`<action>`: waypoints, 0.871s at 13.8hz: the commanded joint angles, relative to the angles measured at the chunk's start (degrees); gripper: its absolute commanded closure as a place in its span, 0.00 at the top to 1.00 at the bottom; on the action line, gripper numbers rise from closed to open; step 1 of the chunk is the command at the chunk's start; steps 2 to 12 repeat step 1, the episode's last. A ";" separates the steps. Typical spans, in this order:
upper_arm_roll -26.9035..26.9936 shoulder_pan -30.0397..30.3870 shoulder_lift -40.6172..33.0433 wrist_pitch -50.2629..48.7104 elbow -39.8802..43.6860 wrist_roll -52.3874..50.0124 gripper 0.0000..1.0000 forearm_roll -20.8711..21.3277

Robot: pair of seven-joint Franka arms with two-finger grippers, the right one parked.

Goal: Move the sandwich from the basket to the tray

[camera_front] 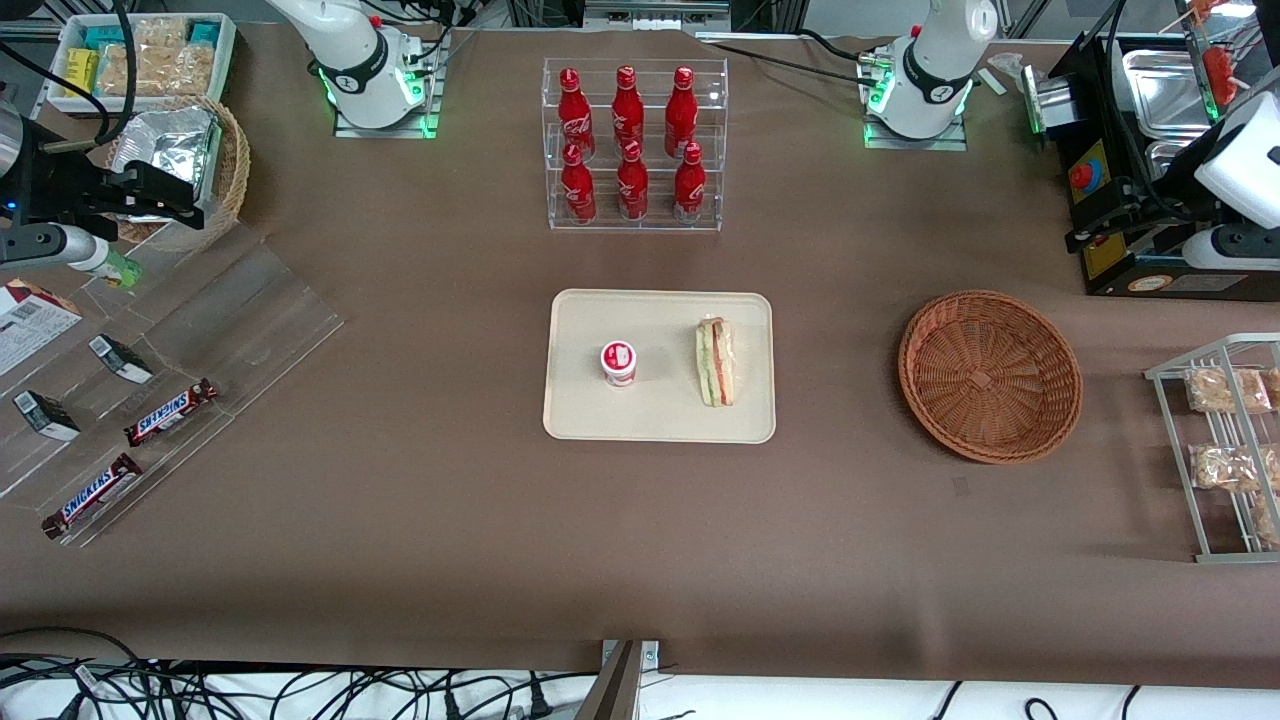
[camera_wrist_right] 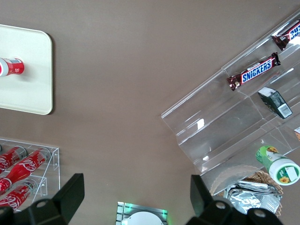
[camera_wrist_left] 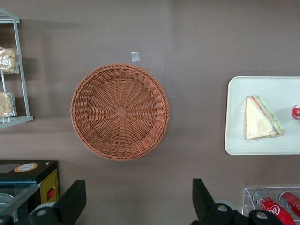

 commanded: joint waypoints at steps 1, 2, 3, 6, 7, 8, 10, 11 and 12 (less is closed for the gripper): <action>-0.53 -0.10 -0.52 -0.65 -0.20 1.95 1.00 -0.46; -0.53 -0.10 -0.52 -0.65 -0.20 1.95 1.00 -0.46; -0.53 -0.10 -0.52 -0.65 -0.20 1.95 1.00 -0.46; -0.53 -0.10 -0.52 -0.65 -0.20 1.95 1.00 -0.46; -0.53 -0.10 -0.52 -0.65 -0.20 1.95 1.00 -0.46; -0.53 -0.10 -0.52 -0.65 -0.20 1.95 1.00 -0.46; -0.53 -0.10 -0.52 -0.65 -0.20 1.95 1.00 -0.46; -0.53 -0.10 -0.52 -0.65 -0.20 1.95 1.00 -0.46; -0.53 -0.10 -0.52 -0.65 -0.20 1.95 1.00 -0.46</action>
